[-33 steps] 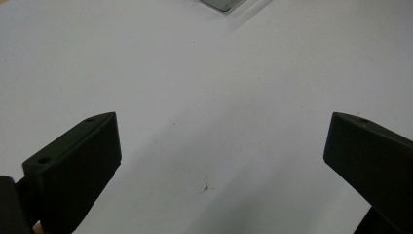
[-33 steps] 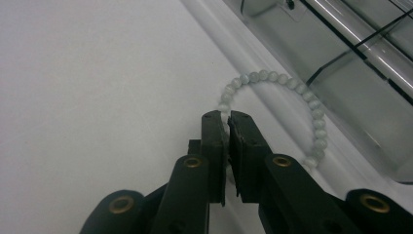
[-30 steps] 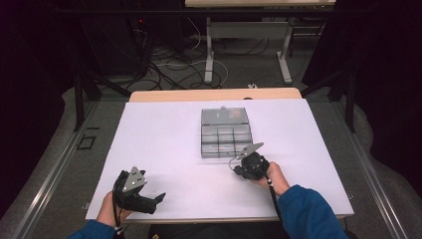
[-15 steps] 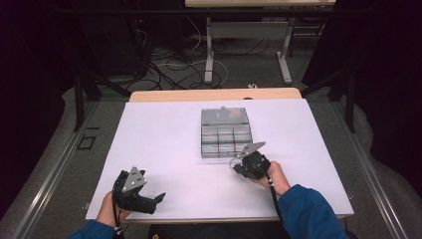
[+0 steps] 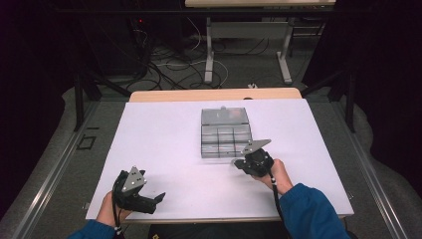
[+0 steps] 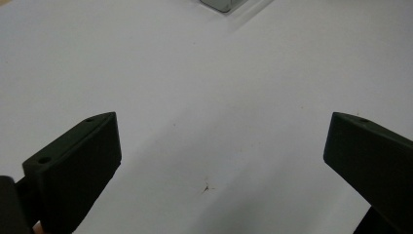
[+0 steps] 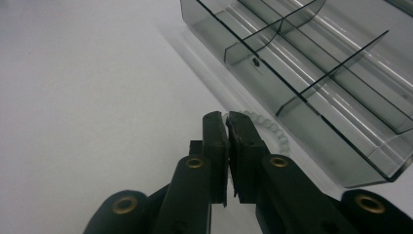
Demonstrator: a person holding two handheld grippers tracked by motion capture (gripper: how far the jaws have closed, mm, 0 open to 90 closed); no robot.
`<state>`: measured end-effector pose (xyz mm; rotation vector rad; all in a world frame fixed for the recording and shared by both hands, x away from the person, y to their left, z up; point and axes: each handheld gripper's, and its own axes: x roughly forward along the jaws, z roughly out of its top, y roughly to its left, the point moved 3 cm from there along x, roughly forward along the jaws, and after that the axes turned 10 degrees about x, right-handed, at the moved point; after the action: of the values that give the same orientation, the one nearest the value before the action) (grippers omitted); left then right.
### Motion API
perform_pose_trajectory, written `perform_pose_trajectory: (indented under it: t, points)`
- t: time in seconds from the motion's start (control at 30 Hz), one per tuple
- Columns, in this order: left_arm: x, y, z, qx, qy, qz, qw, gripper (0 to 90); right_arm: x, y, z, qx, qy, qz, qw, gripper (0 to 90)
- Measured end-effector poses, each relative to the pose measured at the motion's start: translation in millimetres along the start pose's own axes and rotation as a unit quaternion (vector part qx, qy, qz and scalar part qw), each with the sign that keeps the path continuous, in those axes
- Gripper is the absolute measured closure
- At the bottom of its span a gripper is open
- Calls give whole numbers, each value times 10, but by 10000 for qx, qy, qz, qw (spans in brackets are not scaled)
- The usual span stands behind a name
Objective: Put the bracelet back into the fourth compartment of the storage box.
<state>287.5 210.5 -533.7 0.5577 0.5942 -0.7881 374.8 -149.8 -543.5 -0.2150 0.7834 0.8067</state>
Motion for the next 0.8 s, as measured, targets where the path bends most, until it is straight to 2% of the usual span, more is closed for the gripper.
perform_pose_trajectory:
  t: [0.03, 0.23, 0.43, 0.6, 0.73, 0.8]
  points:
    - [0, 0, 0, 5, 2, 1, 10000, 3, -11, -1, 4, -4, 1, 44, 10000, 866]
    - [2, -2, 0, -2, 2, -5, 10000, 3, -61, -13, 35, 27, -142, -76, 9999, 867]
    - [4, -1, 0, -4, -7, -3, 10000, 3, -153, -27, 80, 66, -270, -62, 9996, 867]
    - [3, -1, 0, -6, -12, -5, 10000, 3, -204, -38, 109, 153, -548, -68, 9984, 867]
    - [6, -3, 0, -8, -20, -1, 10000, 2, -263, -36, 124, 149, -457, -90, 9988, 868]
    - [3, -2, 0, 1, -1, -17, 10000, 2, -269, -28, 135, 146, -536, -100, 9984, 868]
